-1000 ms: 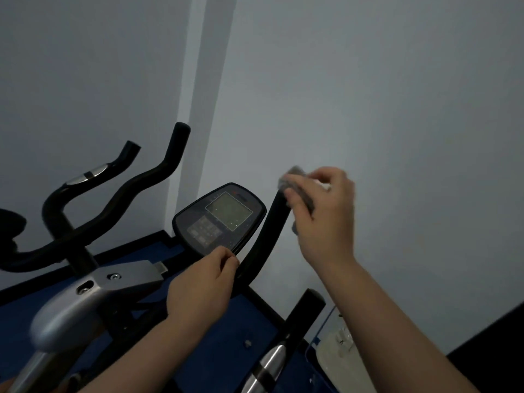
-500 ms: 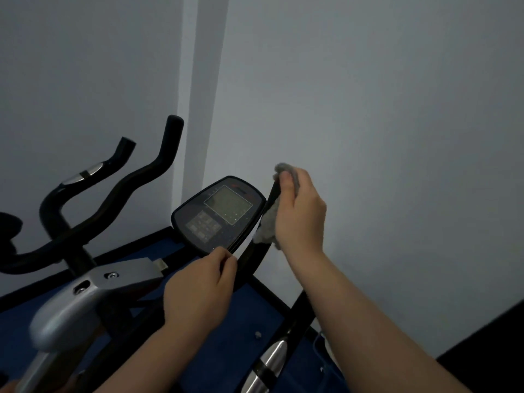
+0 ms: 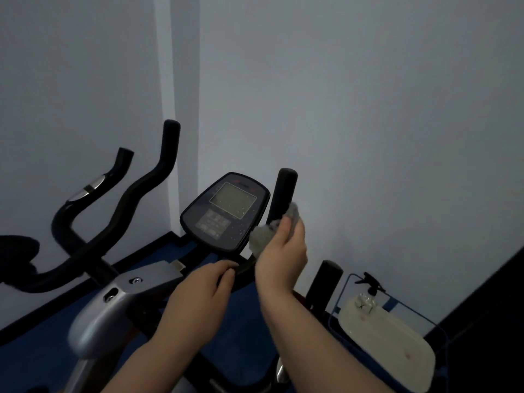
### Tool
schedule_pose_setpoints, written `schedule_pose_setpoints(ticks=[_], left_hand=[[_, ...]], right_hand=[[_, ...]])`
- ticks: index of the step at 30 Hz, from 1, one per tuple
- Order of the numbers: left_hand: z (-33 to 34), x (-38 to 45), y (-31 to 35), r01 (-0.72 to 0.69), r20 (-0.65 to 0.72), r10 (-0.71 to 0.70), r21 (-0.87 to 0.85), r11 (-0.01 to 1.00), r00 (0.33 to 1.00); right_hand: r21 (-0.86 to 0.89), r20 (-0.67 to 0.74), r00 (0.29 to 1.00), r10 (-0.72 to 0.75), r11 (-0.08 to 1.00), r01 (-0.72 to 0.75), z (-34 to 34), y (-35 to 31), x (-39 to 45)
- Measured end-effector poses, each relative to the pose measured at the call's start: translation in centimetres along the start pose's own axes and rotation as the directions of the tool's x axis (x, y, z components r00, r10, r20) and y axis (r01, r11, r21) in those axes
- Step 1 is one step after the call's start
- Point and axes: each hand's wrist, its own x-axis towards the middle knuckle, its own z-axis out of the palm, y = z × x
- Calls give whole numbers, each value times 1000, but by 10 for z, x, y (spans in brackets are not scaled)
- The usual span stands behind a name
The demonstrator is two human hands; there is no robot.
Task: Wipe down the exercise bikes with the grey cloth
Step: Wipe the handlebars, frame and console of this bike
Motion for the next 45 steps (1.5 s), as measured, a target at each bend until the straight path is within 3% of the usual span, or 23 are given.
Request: schedule_pose_setpoints(ticks=[4,8,10,11,12,14,15,16,17,19,21,23,26,28,29,31,33,36,38,40,43,44,45], left_hand=[[-4,-2,-1,-2,8,2,-9,1000,1000],[-4,-3,-2,-19,-5,19,-6,1000,1000],[-6,-3,-5,-24,-20,24,-15,1000,1000],[-8,-4,-7,-21,-14,20,-19,1000,1000],[-9,-6,-9,-16,-11,16,-23,1000,1000],[-13,-15,-14,-22,-16,22,-21,1000,1000],[-15,-21,-16,-30,-14,29,-19,999,999],[-16,-28,-18,-37,-12,37,-14,999,999],[-18,-34,-21,-43,-16,43,-4,999,999],[-24,-46,-26,-39,-49,40,21,999,998],[-32,-56,-31,-25,-71,28,41,999,997],[-38,-67,-35,-12,-77,16,53,999,997],[-41,-83,-41,8,-97,-4,49,999,995],[-40,-90,-45,16,-131,-10,47,999,991],[-40,-93,-47,23,-153,-17,40,999,988],[-40,-98,-50,48,-201,-41,26,999,979],[-38,-105,-52,80,-230,-75,12,997,970],[-36,-109,-55,90,-238,-91,-17,996,967],[-36,-108,-56,94,-245,-108,-65,993,964],[-35,-109,-56,103,-274,-134,-122,987,953],[-30,-117,-58,135,-349,-204,-211,968,914],[-28,-119,-58,141,-362,-221,-233,962,906],[-27,-120,-59,140,-371,-227,-246,959,901]], right_hand=[[-55,-11,999,-48,997,48,-4,-17,26],[-157,75,995,-64,985,75,-10,-1,-11],[-194,148,977,-154,964,182,-27,7,-24],[-209,167,945,-280,927,311,-35,5,-22],[-259,185,870,-457,832,491,-40,0,-13],[-414,342,579,-740,434,800,-40,-15,10],[-465,497,460,-736,222,857,-37,-20,22],[-484,642,406,-650,68,873,-33,-22,31],[-477,743,406,-532,5,879,-31,-22,35],[-457,807,452,-379,82,885,-29,-14,26],[-458,794,504,-341,208,864,-25,-2,-4],[-427,802,493,-337,252,868,-17,7,-28],[-346,880,403,-250,243,906,-19,-12,-19],[-313,901,349,-256,174,934,-30,-23,0],[-323,890,360,-281,168,931,-34,-24,3],[-374,830,451,-329,271,887,-30,-18,-17],[-445,780,528,-334,296,845,-13,-1,-47],[-418,839,475,-264,246,875,2,-4,-52],[-374,876,447,-182,332,866,1,-14,-35],[-439,846,510,-155,342,831,-5,-16,-30],[-530,760,583,-287,245,811,-1,-5,-53],[-495,770,556,-315,255,830,3,-3,-67],[-401,809,477,-343,270,875,6,-1,-80]])
